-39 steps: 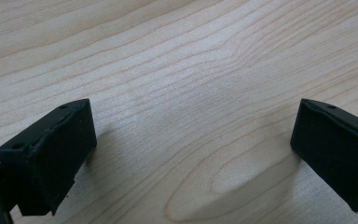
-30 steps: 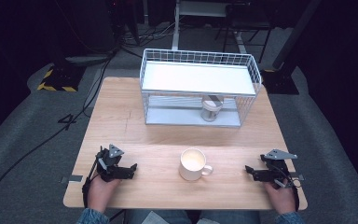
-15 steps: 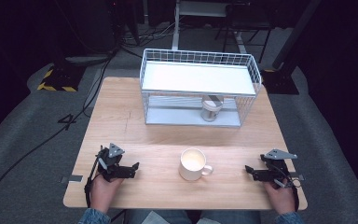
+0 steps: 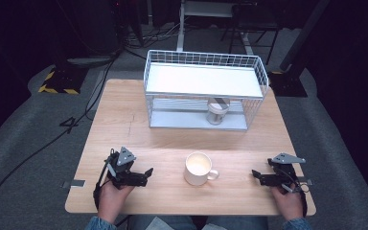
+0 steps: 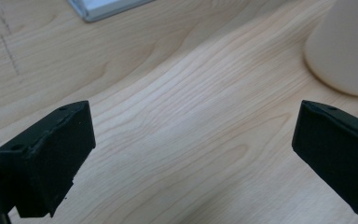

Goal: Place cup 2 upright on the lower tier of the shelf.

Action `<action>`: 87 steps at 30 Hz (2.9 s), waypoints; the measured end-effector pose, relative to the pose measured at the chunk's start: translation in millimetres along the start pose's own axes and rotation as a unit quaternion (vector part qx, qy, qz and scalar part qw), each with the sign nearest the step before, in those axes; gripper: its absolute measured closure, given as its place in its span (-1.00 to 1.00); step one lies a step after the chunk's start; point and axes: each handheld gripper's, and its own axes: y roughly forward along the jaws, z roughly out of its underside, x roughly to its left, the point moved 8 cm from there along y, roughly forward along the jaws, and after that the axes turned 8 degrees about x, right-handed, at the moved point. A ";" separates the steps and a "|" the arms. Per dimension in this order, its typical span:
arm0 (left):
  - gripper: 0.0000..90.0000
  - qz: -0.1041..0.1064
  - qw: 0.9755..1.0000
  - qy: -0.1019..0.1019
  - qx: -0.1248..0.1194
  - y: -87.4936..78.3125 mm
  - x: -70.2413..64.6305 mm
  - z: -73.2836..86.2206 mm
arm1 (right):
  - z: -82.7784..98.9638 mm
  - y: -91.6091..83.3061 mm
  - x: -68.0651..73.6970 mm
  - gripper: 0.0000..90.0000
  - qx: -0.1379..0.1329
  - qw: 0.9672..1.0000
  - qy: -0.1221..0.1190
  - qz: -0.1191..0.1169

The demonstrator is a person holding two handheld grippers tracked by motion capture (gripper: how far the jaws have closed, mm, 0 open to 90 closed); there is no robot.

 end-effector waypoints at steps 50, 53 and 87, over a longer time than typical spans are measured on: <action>-1.00 0.135 0.982 0.117 -0.065 17.4 -123.8 -59.7 | 0.0 0.0 -0.1 -0.72 0.000 1.000 0.000 0.001; -1.00 0.138 0.981 0.118 -0.065 21.5 -124.8 -60.2 | 0.0 0.0 -0.1 -0.72 0.000 1.000 0.000 0.001; -1.00 0.110 0.985 0.131 -0.023 66.2 -129.2 -56.4 | 0.0 0.0 -0.1 -0.72 0.000 1.000 0.000 0.001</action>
